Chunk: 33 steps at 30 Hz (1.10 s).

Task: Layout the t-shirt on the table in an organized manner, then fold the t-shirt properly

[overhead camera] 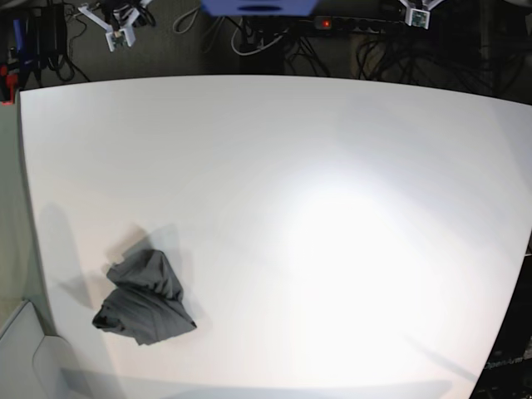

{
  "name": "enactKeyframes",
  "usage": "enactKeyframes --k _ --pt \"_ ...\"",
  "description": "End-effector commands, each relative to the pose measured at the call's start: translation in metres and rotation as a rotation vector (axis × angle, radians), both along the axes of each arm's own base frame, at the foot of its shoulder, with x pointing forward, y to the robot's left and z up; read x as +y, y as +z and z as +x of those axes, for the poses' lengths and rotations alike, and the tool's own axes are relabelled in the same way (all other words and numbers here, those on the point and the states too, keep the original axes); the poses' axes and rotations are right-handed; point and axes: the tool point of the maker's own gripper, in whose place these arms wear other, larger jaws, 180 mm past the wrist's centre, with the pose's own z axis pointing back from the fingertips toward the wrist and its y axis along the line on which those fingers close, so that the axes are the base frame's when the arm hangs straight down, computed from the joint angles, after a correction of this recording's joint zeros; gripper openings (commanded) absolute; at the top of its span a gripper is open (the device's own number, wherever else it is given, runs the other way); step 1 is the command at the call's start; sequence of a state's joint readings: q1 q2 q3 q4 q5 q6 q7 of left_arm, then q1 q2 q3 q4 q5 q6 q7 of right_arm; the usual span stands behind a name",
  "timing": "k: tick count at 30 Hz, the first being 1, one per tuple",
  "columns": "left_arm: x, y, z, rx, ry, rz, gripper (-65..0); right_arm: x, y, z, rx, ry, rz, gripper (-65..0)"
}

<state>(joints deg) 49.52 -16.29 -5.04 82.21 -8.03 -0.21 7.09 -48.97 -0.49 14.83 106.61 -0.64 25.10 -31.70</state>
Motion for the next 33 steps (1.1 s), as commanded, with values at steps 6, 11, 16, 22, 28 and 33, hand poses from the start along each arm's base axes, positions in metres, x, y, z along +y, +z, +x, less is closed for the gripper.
enactKeyframes --k 6,11,16,22,28,33 --pt "0.002 0.01 -0.003 -0.018 -0.003 0.004 -64.9 -0.001 0.008 0.003 -0.025 0.013 -0.002 -65.0" --pt "0.001 0.012 0.0 -0.028 -0.005 0.003 -64.9 0.0 0.032 0.021 -0.097 0.037 -0.021 -65.0" --pt "-0.004 0.023 0.007 -0.057 -0.018 -0.007 -64.9 -0.005 0.033 0.019 -0.056 0.05 -0.047 -65.0" --pt "-0.016 0.046 0.018 -0.111 -0.045 -0.029 -64.9 -0.006 0.033 0.019 -0.054 0.055 -0.05 -65.0" --pt "0.004 0.052 0.022 0.011 0.009 0.024 -64.9 0.004 0.039 0.02 -0.059 0.138 -0.015 -59.5" --pt "0.017 0.073 0.05 -0.008 0.07 0.056 -64.9 0.004 0.041 0.023 -0.073 0.14 -0.016 -50.2"
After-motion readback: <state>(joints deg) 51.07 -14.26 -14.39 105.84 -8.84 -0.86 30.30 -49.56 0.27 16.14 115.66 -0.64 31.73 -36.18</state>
